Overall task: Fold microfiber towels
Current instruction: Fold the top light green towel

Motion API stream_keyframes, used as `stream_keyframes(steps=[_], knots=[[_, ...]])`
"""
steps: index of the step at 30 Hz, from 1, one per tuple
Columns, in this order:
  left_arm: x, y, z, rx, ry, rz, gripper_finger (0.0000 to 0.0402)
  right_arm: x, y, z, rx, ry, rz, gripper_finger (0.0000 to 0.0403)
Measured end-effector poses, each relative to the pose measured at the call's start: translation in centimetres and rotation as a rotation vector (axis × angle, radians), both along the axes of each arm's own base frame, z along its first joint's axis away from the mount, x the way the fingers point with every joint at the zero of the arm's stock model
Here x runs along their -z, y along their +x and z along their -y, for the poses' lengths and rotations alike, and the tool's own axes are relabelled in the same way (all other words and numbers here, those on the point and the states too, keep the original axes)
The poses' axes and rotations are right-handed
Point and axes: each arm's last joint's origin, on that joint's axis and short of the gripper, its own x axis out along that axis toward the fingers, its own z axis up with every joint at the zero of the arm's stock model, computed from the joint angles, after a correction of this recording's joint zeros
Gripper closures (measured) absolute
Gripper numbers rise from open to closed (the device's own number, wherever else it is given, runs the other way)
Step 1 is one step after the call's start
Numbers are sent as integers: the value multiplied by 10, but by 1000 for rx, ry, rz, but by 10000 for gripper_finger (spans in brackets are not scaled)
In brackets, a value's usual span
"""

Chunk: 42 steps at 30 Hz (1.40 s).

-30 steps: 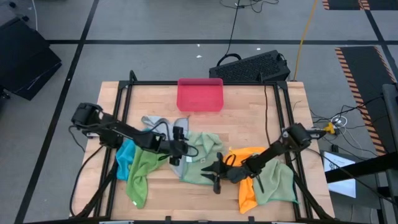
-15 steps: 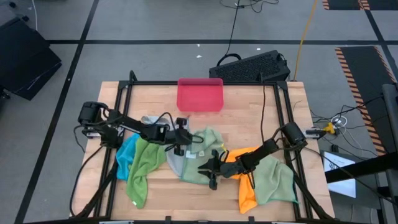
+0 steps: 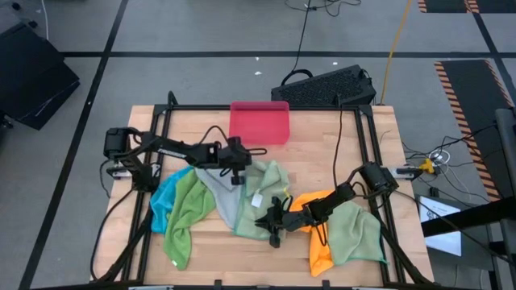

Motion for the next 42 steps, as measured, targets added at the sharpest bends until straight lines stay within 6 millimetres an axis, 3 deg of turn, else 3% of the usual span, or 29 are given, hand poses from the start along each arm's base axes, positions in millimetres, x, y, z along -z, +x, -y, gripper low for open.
stream_keyframes(steps=[4, 12, 18, 31, 37, 42], knots=[[-11, -5, 0, -80, -19, 34, 302, 0, 1, 1, 20, 11, 8, 376], [-57, -25, 15, -38, -83, 124, 249, -1, 1, 2, 29, 13, 13, 376], [-63, -30, 22, -7, -143, 129, 219, -3, 1, 2, 30, 1, 26, 376], [-35, -12, 99, 179, -212, 110, 189, -32, -2, 3, 16, -51, 2, 355], [-8, -5, 104, 95, -227, 60, 188, -48, -3, 5, -1, -93, 13, 320], [6, -1, 105, 74, -244, 35, 188, -50, -4, 4, -6, -93, 14, 309]])
